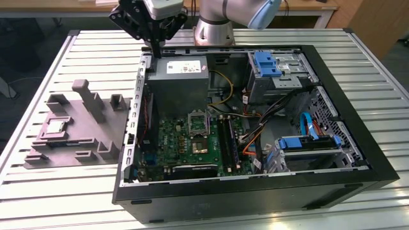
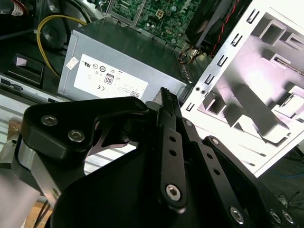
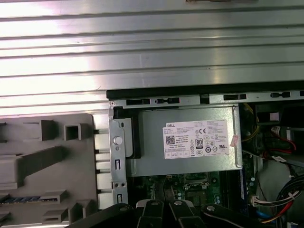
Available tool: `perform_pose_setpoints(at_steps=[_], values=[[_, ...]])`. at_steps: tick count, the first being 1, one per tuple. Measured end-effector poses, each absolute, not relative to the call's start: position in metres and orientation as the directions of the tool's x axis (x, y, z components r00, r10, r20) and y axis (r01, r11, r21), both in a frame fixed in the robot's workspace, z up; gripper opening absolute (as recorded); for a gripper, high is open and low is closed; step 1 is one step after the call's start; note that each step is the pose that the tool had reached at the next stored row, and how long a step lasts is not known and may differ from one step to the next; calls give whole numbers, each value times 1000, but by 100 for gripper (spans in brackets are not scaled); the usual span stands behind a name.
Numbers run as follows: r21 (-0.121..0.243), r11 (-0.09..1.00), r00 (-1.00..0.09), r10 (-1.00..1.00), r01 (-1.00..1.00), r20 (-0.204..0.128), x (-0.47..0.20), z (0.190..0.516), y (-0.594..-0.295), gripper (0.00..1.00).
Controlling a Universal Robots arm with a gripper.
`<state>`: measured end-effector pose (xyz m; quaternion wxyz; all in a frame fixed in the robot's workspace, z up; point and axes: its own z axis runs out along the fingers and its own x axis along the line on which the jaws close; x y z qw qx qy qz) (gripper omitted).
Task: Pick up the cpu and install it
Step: 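Reach for the cpu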
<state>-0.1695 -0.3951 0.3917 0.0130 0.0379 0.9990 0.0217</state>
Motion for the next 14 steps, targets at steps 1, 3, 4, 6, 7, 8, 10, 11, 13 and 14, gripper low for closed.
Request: perform_pose_setpoints(at_steps=[1, 3, 4, 6, 7, 8, 10, 11, 13, 14], values=[[44, 996, -997, 76, 75, -24, -170, 392, -395, 11], [44, 996, -997, 76, 75, -24, -170, 392, -395, 11], [44, 996, -997, 76, 75, -24, -171, 392, -395, 11], [44, 996, -997, 76, 75, -24, -172, 392, -395, 11], [44, 996, -997, 76, 75, -24, -172, 392, -395, 11], [44, 996, -997, 76, 75, -24, -173, 392, -395, 11], [44, 996, -997, 76, 75, -24, -173, 392, -395, 11], [44, 996, -997, 76, 75, -24, -174, 392, -395, 11], [44, 996, -997, 76, 75, -24, -175, 392, -395, 11], [44, 996, -997, 76, 75, -24, -176, 392, -395, 11]])
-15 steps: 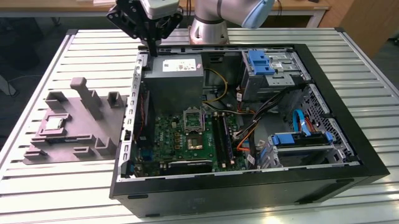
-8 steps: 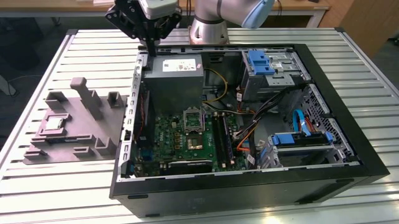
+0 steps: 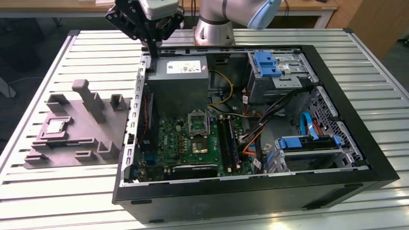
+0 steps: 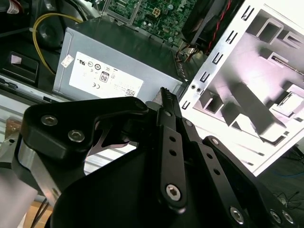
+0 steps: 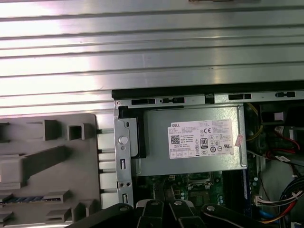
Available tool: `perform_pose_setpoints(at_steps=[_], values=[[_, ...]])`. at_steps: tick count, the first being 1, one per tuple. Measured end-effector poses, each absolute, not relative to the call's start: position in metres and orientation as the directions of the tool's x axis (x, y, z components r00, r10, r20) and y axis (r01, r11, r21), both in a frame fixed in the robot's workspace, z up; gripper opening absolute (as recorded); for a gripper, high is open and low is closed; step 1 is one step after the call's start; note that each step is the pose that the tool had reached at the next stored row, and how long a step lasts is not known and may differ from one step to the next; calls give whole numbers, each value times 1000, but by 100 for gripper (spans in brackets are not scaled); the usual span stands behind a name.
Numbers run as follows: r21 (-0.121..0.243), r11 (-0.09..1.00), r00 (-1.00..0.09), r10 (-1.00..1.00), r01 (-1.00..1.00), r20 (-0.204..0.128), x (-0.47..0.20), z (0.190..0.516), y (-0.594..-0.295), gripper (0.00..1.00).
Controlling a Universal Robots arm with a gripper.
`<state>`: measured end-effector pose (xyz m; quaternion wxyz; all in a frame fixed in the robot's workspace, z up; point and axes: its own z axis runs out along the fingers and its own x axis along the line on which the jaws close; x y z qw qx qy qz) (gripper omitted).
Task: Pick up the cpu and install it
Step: 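Reach for the cpu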
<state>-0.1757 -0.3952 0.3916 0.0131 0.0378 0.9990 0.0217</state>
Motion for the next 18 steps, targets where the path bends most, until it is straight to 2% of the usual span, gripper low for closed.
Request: perform_pose_setpoints(at_steps=[18], values=[[44, 996, -997, 76, 75, -24, -183, 391, -395, 11]])
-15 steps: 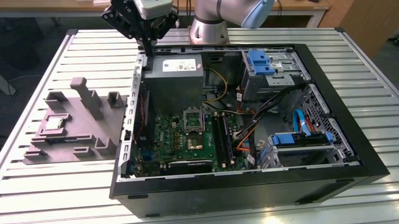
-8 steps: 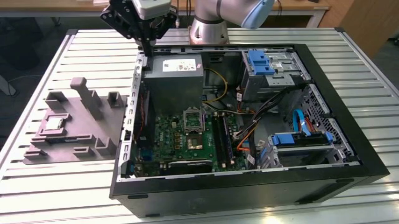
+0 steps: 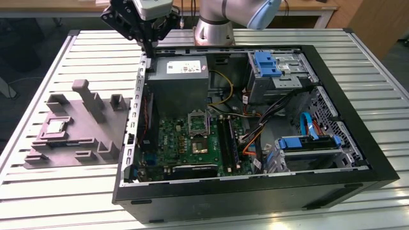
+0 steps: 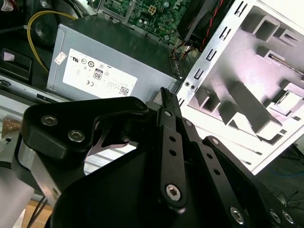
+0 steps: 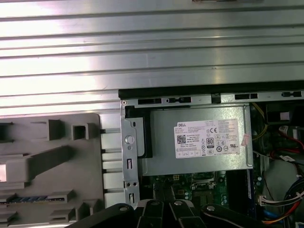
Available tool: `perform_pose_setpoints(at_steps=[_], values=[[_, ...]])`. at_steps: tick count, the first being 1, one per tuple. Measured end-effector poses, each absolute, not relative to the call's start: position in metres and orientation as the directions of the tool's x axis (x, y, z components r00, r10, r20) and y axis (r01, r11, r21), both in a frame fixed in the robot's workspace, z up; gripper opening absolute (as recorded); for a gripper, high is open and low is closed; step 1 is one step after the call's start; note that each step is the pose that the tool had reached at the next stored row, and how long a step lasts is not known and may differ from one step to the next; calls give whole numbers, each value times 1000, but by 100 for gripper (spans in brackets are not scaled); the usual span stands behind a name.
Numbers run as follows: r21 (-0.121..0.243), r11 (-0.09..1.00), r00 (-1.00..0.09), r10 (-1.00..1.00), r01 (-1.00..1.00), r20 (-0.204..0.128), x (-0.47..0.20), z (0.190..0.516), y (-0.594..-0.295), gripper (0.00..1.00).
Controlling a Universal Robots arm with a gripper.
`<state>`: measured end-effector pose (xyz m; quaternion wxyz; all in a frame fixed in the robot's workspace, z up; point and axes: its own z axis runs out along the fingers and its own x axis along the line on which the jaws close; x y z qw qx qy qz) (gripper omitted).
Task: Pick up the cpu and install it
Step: 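Reach for the cpu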
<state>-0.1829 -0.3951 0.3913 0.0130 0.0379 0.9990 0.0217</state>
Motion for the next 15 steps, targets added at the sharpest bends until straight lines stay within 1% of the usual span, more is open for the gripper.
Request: perform_pose_setpoints(at_steps=[15], values=[[44, 996, -997, 76, 75, -24, -187, 391, -395, 11]])
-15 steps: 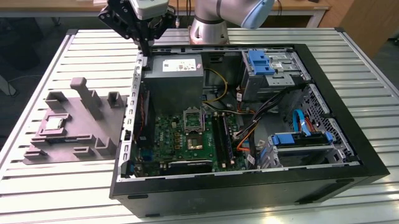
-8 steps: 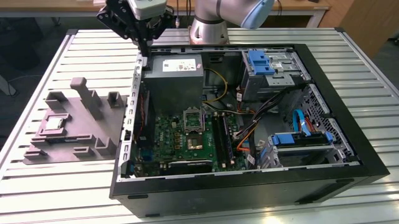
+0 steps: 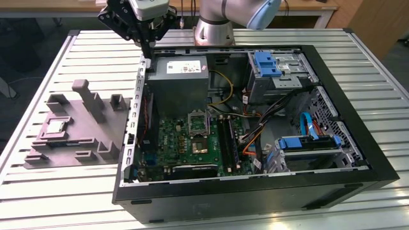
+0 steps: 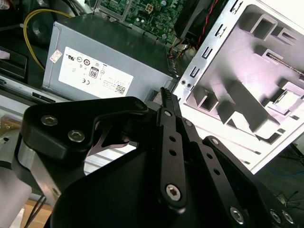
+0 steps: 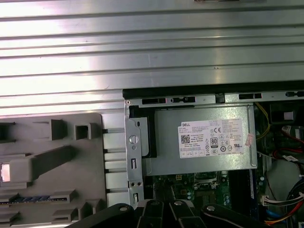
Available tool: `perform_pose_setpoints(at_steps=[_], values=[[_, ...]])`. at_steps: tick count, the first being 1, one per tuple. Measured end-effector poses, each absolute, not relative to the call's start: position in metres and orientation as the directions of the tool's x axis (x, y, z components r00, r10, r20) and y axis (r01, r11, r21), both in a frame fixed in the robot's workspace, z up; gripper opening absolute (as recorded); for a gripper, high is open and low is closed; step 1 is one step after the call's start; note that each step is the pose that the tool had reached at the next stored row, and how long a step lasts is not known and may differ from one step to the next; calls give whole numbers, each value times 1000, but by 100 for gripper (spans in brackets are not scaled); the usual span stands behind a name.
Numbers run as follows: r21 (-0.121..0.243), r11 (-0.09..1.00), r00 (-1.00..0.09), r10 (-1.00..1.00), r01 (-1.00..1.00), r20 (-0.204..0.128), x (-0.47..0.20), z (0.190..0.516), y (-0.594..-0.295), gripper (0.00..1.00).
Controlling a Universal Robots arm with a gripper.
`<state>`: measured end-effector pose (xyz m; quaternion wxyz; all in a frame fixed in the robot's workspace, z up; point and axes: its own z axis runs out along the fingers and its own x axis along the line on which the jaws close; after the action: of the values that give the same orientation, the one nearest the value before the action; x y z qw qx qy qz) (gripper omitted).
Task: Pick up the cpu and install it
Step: 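Reach for the cpu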
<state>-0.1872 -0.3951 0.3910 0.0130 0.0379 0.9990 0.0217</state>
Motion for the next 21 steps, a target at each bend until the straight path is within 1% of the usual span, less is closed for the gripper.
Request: perform_pose_setpoints(at_steps=[21], values=[[44, 996, -997, 76, 75, -24, -194, 391, -395, 11]])
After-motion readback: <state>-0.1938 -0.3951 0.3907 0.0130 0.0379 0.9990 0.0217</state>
